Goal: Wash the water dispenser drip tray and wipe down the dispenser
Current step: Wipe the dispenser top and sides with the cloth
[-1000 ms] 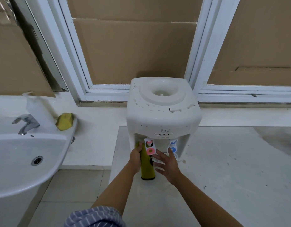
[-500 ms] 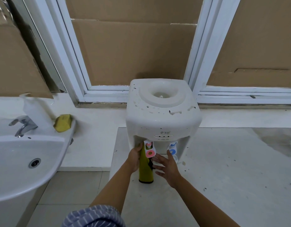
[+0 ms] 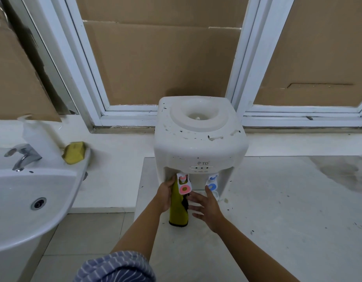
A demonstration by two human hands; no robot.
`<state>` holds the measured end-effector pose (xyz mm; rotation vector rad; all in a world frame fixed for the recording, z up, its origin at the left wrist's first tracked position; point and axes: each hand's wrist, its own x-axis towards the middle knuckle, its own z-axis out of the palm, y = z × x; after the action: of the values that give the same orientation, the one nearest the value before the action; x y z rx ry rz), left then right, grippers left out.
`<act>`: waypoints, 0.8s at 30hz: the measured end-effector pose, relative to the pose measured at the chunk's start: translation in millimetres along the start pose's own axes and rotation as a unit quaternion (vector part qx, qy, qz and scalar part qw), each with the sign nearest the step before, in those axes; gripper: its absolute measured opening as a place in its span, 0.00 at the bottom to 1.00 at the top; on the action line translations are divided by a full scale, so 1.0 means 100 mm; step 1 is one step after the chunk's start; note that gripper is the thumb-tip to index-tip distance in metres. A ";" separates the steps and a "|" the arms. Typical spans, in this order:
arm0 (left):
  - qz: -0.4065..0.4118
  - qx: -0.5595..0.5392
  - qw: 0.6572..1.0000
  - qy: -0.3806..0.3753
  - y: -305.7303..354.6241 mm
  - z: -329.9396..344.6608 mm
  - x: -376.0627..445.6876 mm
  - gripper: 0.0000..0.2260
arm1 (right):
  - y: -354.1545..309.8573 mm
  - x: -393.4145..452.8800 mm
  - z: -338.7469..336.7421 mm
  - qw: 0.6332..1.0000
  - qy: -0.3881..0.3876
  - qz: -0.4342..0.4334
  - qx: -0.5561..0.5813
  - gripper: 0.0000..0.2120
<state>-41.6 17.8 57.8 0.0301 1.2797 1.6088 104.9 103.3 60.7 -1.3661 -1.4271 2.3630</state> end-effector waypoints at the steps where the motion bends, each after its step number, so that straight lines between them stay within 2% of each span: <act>1: -0.006 0.003 1.000 -0.004 0.00 0.00 0.00 0.19 | 0.00 0.00 -0.01 1.000 -0.001 0.000 -0.003 0.33; 15: -0.058 -0.009 0.997 0.056 -0.17 -0.06 -0.16 0.23 | 0.09 -0.09 0.07 1.000 -0.003 0.013 -0.005 0.34; 21: -0.113 -0.153 0.974 0.124 -0.13 -0.05 -0.25 0.24 | 0.11 -0.18 0.07 1.000 -0.015 0.003 0.002 0.33; 24: -0.100 -0.192 0.965 0.147 -0.04 0.06 -0.30 0.22 | 0.12 -0.21 0.06 1.000 -0.007 -0.004 0.014 0.32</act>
<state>-22.1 0.2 73.7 -0.5814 1.1246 1.6995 117.6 82.2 66.8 -1.3358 -1.3941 2.3839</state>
